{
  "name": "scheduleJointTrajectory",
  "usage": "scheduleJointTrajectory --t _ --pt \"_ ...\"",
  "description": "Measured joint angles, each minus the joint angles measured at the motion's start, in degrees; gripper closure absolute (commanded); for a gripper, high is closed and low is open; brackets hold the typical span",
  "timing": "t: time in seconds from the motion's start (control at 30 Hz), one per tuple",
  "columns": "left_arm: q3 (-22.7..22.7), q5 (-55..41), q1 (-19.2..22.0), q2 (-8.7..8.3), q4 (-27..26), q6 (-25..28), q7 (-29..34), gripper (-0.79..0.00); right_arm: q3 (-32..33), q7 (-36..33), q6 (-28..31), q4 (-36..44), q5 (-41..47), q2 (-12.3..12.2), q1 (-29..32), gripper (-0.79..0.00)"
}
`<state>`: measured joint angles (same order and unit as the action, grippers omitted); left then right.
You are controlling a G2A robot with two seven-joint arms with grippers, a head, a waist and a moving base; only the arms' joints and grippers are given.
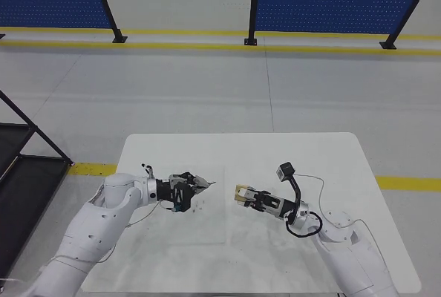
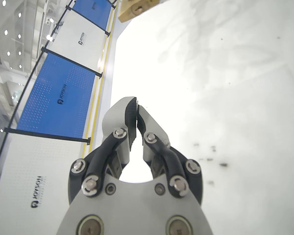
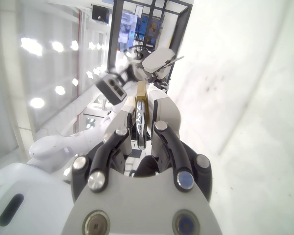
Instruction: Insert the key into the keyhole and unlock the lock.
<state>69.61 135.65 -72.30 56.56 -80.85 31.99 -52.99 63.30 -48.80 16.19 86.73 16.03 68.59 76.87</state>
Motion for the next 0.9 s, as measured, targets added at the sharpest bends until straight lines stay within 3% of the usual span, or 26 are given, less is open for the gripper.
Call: scheduleJointTrajectory --t 0.3,0.73,0.9 --pt "-2.19 4.37 4.14 -0.86 3.47 -2.66 -9.7 0.0 0.0 0.0 0.0 0.0 0.0 0.0 0.0 0.0" --pt "-2.19 4.18 4.18 -0.85 3.35 -2.71 -9.54 0.0 0.0 0.0 0.0 0.0 0.0 0.0 0.0 0.0" --pt "-2.88 6.93 4.92 -1.11 2.77 -10.95 -11.61 0.0 0.0 0.0 0.0 0.0 0.0 0.0 0.0 0.0"
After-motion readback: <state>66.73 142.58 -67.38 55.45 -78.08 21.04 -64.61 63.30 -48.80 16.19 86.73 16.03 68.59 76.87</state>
